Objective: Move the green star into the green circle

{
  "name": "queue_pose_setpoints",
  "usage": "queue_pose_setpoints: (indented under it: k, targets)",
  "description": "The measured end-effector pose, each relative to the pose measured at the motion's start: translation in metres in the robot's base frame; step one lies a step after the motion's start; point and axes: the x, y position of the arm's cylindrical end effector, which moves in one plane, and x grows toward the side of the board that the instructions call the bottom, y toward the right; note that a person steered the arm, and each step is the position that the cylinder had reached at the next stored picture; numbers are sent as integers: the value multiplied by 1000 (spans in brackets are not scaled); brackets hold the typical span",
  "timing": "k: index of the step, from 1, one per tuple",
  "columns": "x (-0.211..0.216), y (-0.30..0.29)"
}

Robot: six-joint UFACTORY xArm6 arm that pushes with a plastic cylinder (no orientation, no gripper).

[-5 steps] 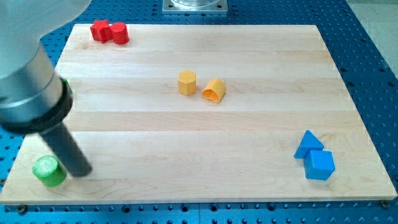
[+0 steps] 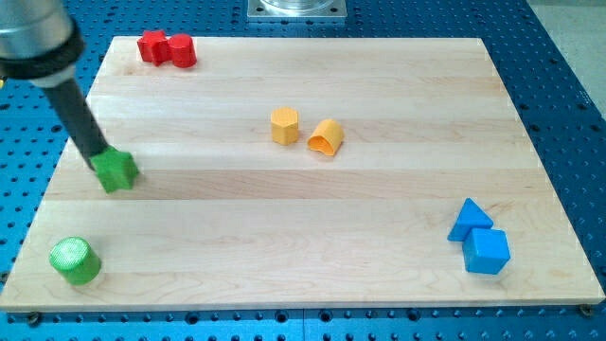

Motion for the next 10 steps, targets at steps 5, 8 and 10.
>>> queue_pose_setpoints:
  k: [5,8,10]
  targets:
    - [66,22]
    - [110,47]
    - [66,0]
